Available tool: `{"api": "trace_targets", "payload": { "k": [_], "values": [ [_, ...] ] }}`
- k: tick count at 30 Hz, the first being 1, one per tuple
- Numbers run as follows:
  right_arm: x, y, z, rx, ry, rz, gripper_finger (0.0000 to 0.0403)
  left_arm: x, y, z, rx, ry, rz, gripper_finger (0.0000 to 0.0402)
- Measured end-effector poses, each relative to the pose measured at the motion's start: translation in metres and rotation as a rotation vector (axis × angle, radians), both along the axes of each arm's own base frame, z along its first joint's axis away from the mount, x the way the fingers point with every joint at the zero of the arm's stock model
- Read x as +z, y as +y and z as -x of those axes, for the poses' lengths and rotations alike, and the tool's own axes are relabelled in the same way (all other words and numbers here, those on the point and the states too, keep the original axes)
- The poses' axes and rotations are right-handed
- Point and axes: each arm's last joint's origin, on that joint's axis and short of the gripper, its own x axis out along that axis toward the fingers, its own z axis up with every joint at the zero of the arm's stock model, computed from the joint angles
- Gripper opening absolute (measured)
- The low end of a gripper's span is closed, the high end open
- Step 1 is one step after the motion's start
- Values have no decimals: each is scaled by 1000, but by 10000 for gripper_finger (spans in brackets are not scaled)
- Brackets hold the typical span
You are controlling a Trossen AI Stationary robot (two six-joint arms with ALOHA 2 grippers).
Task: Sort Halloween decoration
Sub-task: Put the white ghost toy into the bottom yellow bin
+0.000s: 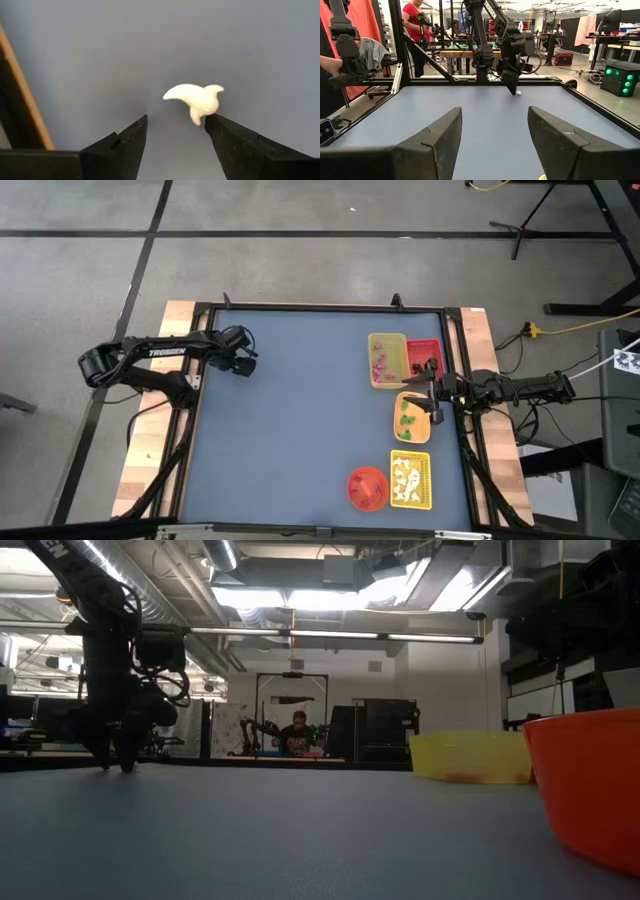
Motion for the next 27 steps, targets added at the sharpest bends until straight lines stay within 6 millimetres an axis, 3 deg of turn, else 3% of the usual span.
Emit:
{"api": "trace_targets", "payload": {
  "k": [12,27],
  "values": [
    [0,0,0,0,0,1,225,4,9,-13,-92,-107,-109,208],
    [0,0,0,0,0,1,225,1,7,-9,-44,-67,-80,208]
  ]
}}
